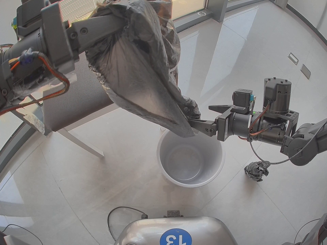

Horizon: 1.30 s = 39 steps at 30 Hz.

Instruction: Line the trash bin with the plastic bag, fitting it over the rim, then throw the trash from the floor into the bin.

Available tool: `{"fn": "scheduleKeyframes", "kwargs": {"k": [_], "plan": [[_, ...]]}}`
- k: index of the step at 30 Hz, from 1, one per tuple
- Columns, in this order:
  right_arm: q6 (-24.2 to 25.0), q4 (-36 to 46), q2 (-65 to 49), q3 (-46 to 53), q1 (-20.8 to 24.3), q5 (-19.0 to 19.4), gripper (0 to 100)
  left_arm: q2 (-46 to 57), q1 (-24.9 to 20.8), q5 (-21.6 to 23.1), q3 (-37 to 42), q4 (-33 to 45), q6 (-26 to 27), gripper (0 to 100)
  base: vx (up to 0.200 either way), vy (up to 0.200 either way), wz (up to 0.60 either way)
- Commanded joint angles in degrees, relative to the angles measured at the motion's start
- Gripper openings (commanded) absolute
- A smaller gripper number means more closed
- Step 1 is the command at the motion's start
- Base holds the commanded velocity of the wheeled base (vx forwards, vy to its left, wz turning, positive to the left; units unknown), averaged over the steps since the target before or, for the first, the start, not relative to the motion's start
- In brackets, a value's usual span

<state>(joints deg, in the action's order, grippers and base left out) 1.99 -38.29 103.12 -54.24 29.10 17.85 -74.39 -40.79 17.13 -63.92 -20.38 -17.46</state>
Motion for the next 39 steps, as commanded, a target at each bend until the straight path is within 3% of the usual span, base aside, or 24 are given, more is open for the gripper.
{"fn": "scheduleKeyframes", "kwargs": {"k": [1,16,17,28,39], "plan": [[-0.1,-0.1,2.1,-0.1,0.7,0.0,100,-0.1,0.2,0.0,-0.2,-0.1,0.0,0,0.0,0.0,0.0],[2.8,-3.7,14.4,-12.9,0.2,1.1,100,-0.2,-0.4,0.1,-2.4,-0.1,-1.6,0,0.0,0.0,0.0],[3.3,-4.2,15.6,-13.9,0.9,1.2,0,-0.2,-0.4,0.0,-2.2,-0.1,-1.6,0,0.0,0.0,0.0],[2.9,-4.5,16.1,-12.4,1.8,1.1,0,-0.6,-0.3,-0.1,-1.7,0.1,-2.1,0,0.0,0.0,0.0],[-2.2,-4.2,-1.1,7.9,-1.9,1.0,0,-1.1,0.1,-0.8,2.7,5.6,-1.6,0,0.0,0.0,0.0]]}}
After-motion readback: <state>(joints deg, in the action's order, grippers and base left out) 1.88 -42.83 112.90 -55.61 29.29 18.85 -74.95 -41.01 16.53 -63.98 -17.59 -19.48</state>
